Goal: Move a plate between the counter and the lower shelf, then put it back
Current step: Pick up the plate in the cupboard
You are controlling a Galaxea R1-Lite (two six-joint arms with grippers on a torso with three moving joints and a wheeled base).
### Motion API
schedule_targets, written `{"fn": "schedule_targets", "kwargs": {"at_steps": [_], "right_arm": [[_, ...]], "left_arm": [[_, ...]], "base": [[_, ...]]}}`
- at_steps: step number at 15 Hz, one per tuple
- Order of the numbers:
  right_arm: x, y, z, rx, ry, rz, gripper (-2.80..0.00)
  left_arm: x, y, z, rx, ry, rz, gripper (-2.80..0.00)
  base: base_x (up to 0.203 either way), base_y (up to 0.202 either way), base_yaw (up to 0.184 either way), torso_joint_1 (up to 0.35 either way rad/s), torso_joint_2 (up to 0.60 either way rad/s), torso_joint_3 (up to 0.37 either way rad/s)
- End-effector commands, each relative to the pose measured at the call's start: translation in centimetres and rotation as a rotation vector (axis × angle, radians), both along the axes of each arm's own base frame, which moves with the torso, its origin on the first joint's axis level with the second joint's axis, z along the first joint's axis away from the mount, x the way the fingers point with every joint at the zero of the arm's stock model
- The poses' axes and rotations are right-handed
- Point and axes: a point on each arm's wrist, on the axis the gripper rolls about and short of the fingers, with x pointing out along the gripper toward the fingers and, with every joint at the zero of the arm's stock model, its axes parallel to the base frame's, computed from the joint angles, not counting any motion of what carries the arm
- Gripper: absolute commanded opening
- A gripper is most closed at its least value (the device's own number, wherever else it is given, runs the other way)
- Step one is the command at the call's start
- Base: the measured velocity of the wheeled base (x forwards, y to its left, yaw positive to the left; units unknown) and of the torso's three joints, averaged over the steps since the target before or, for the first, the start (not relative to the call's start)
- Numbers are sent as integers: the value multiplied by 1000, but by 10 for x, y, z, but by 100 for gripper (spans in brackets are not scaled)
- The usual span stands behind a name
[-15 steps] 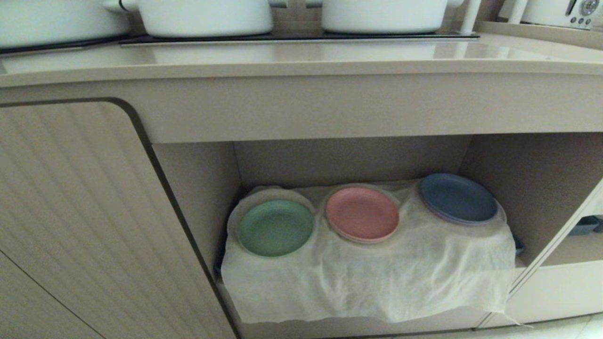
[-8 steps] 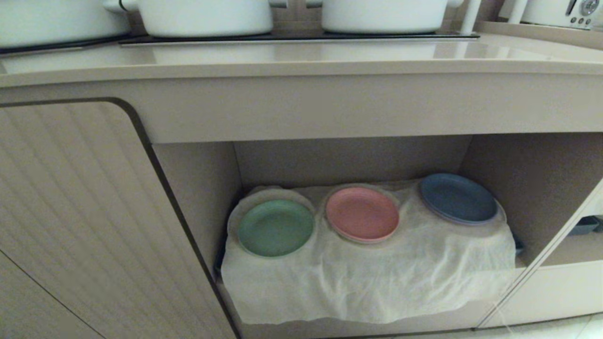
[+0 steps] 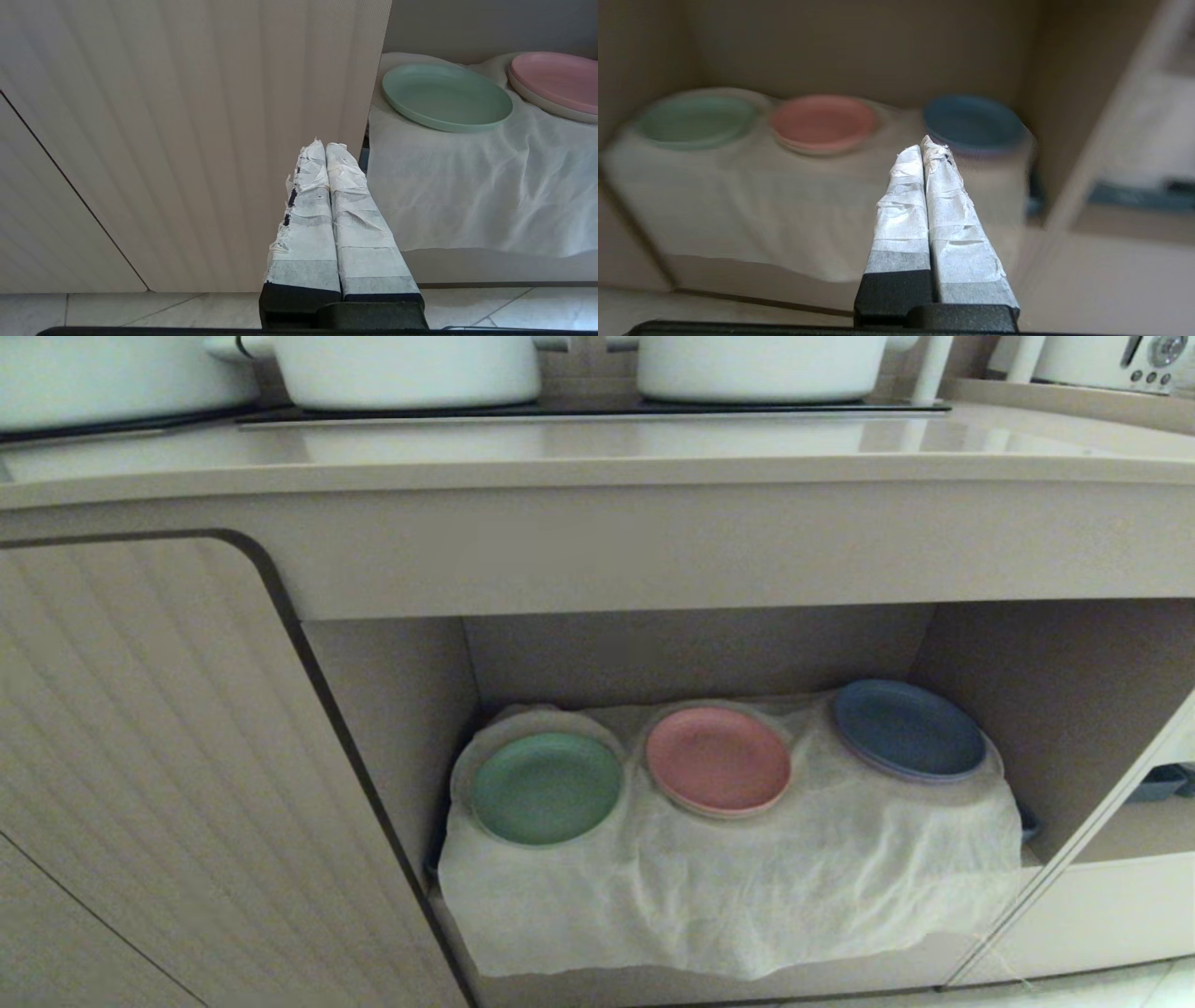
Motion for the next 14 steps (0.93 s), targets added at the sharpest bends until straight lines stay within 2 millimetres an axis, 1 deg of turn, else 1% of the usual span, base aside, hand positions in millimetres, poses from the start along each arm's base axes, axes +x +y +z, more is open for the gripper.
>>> {"fn": "schedule_targets", "kwargs": {"at_steps": [1,4,6,9,12,13,14], "right_arm": [[3,2,16,-11,14,95,-280],[7,6,31,-27,34,270,-280],[17,7,39,-26,73,314,-280],[37,7,55,-22,102,351,-280],[63,8,71,-17,171,380,-280],[71,9,75,-15,195,414,-280],[80,11,78,-11,224,489,-280]], "left_arm": [[0,0,0,-1,-1,0,-280],[0,0,0,-1,-1,0,-280],[0,0,0,-1,-1,0,-280],[0,0,0,-1,-1,0,-280],[0,0,0,-1,-1,0,-280],[0,0,0,-1,-1,0,-280],[0,0,0,-1,-1,0,-280]], "base": [[0,0,0,0,0,0],[0,0,0,0,0,0],[0,0,0,0,0,0],[0,0,0,0,0,0],[0,0,0,0,0,0],[0,0,0,0,0,0],[0,0,0,0,0,0]]}}
